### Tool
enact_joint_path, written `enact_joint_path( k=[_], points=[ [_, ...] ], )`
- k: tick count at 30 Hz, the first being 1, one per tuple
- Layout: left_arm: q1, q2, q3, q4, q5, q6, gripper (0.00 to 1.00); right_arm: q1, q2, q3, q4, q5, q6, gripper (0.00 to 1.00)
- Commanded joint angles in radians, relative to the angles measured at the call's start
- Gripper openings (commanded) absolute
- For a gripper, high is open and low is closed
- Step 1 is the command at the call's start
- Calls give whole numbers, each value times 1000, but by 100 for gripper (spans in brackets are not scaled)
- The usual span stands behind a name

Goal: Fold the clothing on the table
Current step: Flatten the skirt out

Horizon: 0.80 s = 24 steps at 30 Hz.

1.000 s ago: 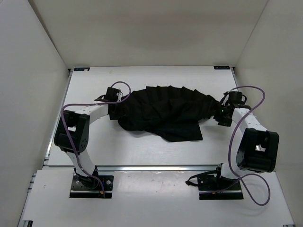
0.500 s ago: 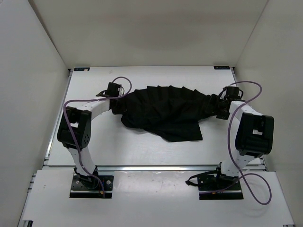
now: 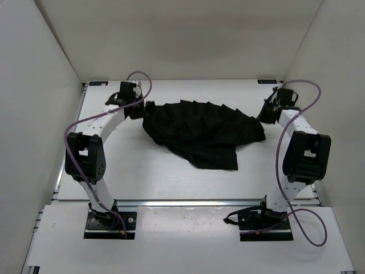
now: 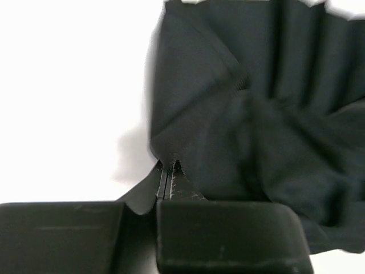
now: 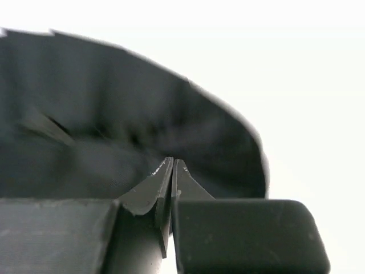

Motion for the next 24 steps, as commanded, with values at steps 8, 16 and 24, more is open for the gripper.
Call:
enact_joint_path(
  k=[8, 16, 24],
  points=[
    [-6, -345, 534, 34, -142, 87, 0, 102, -239, 621, -75, -21, -146, 0],
    [-39, -507, 189, 64, -126, 53, 0, 111, -460, -94, 40, -270, -78, 65],
    [-269, -482, -83, 68, -25, -33, 0, 307, -510, -446, 169, -313, 87, 65]
  ],
)
